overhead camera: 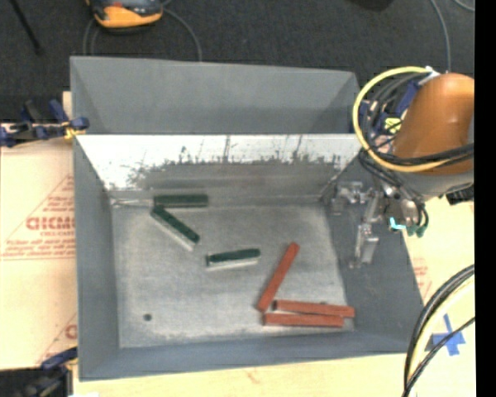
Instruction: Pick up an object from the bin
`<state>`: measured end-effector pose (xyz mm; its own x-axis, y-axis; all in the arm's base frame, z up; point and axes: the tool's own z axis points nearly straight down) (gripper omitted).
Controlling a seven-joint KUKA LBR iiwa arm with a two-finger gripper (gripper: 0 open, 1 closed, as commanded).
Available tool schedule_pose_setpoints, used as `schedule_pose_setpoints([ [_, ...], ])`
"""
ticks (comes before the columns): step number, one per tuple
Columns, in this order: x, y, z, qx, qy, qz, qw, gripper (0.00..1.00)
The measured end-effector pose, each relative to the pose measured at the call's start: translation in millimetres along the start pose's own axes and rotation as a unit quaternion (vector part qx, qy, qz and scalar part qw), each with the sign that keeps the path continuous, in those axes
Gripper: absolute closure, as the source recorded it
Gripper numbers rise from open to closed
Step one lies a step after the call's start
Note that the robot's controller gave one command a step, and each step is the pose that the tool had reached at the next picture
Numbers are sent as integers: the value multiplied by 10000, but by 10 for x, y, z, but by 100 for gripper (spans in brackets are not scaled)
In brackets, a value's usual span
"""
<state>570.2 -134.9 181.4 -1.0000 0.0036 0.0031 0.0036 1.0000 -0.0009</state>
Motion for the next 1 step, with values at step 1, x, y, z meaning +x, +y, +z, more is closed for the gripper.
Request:
schedule_pose_setpoints([
  [1, -19, 5, -45, 7, -40, -15, 10000, 0],
])
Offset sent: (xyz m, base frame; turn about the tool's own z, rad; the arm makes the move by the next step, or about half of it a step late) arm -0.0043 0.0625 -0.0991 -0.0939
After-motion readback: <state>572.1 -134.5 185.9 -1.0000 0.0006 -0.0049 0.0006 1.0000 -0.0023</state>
